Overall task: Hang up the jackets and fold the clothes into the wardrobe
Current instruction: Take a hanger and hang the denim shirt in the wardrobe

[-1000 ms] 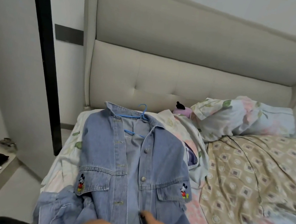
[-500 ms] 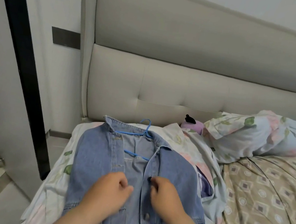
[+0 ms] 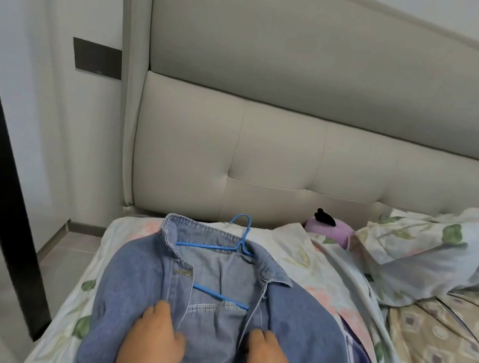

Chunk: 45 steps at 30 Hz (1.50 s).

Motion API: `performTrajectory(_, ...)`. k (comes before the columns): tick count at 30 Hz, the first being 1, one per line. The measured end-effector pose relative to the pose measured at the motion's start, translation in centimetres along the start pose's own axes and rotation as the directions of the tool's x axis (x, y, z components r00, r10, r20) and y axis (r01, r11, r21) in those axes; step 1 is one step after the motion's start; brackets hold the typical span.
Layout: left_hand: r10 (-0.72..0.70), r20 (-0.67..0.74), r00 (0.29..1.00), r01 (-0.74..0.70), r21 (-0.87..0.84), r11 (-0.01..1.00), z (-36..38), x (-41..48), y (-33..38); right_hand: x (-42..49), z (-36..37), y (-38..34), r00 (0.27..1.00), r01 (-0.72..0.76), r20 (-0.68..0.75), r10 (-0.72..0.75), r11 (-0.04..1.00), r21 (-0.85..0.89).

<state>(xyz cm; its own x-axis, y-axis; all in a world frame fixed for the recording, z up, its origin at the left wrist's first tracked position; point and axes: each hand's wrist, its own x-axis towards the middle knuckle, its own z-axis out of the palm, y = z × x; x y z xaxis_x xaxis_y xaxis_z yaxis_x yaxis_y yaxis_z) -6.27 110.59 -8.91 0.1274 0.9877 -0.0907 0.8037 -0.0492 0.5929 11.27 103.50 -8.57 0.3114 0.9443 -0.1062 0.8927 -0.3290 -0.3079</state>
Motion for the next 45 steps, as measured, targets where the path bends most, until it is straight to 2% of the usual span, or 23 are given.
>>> performTrajectory(5,0.116,-0.061,0.991,-0.117,-0.009,0.993,0.2,-0.1,-1.2,0.0,-0.4,-0.4,0.997,-0.04,-0.063,0.054,0.978,0.205)
performTrajectory(9,0.171,-0.046,0.984,-0.173,-0.045,0.984,0.8,-1.4,-2.4,0.5,-0.8,-0.1,1.0,-0.012,0.024,0.005,0.954,0.299)
performTrajectory(12,0.139,-0.074,0.987,-0.147,-0.109,0.983,1.1,-1.9,-2.8,0.3,-0.4,0.1,0.997,-0.019,0.076,-0.007,0.938,0.345)
performTrajectory(16,0.079,-0.164,0.983,-0.131,-0.339,0.932,1.2,-2.1,-2.1,-0.5,0.5,0.3,0.998,-0.038,0.056,0.014,0.889,0.456)
performTrajectory(20,-0.001,-0.103,0.995,-0.042,-0.416,0.908,1.5,-1.9,-0.7,-1.0,0.6,0.3,0.999,-0.039,0.049,0.016,0.861,0.507)
performTrajectory(22,0.009,0.011,1.0,-0.006,-0.274,0.962,1.5,-1.8,-0.5,-0.7,0.3,0.1,1.0,-0.022,0.028,0.011,0.899,0.438)
performTrajectory(24,0.013,0.054,0.998,-0.005,-0.141,0.99,1.1,-1.7,-0.2,0.0,-0.7,0.0,0.988,-0.015,-0.136,0.077,0.913,0.407)
performTrajectory(26,0.032,-0.079,0.996,-0.043,-0.139,0.989,0.2,-0.8,0.8,1.3,-1.9,-0.4,0.945,0.019,-0.301,0.129,0.896,0.443)
performTrajectory(27,0.044,-0.15,0.988,-0.069,-0.166,0.984,-0.4,-0.2,1.5,2.0,-2.4,-0.6,0.938,0.05,-0.328,0.109,0.896,0.442)
performTrajectory(29,0.098,-0.216,0.971,-0.146,-0.218,0.965,-1.7,1.2,2.9,3.3,-2.9,-1.3,0.955,0.099,-0.295,0.02,0.918,0.383)
performTrajectory(30,0.163,-0.229,0.96,-0.208,-0.188,0.96,-2.3,1.7,3.6,3.8,-3.0,-1.7,0.963,0.108,-0.268,-0.012,0.932,0.346)
performTrajectory(31,0.275,-0.252,0.928,-0.308,-0.101,0.946,-2.6,2.2,4.1,4.2,-3.0,-2.0,0.966,0.113,-0.256,-0.03,0.941,0.319)
performTrajectory(33,0.56,-0.291,0.776,-0.538,0.158,0.828,-3.0,3.6,4.7,5.0,-3.0,-2.5,0.959,0.129,-0.279,-0.042,0.946,0.299)
performTrajectory(34,0.657,-0.271,0.704,-0.592,0.287,0.753,-3.3,4.3,5.0,5.2,-3.0,-2.8,0.955,0.136,-0.293,-0.048,0.949,0.285)
performTrajectory(35,0.671,-0.219,0.708,-0.57,0.383,0.727,-3.6,5.1,5.3,5.5,-2.8,-3.1,0.952,0.15,-0.297,-0.07,0.955,0.255)
performTrajectory(36,0.603,-0.164,0.781,-0.495,0.427,0.757,-4.0,5.9,5.4,5.6,-2.6,-3.3,0.95,0.171,-0.294,-0.105,0.963,0.208)
performTrajectory(38,0.313,-0.065,0.947,-0.254,0.445,0.859,-4.7,7.4,4.8,5.5,-2.0,-3.6,0.946,0.202,-0.281,-0.16,0.971,0.126)
performTrajectory(39,0.183,-0.013,0.983,-0.16,0.432,0.888,-4.9,7.9,4.1,5.5,-1.8,-3.6,0.946,0.204,-0.278,-0.164,0.971,0.121)
performTrajectory(40,0.118,0.027,0.993,-0.119,0.412,0.903,-4.7,8.4,3.2,5.6,-1.5,-3.5,0.947,0.203,-0.279,-0.159,0.97,0.135)
performTrajectory(42,0.115,0.055,0.992,-0.127,0.363,0.923,-4.1,8.6,1.9,5.8,-1.1,-3.2,0.95,0.193,-0.276,-0.144,0.968,0.161)
performTrajectory(45,0.084,-0.06,0.995,-0.064,0.277,0.959,-3.0,8.0,0.9,6.0,-0.4,-3.3,0.954,0.169,-0.28,-0.112,0.967,0.189)
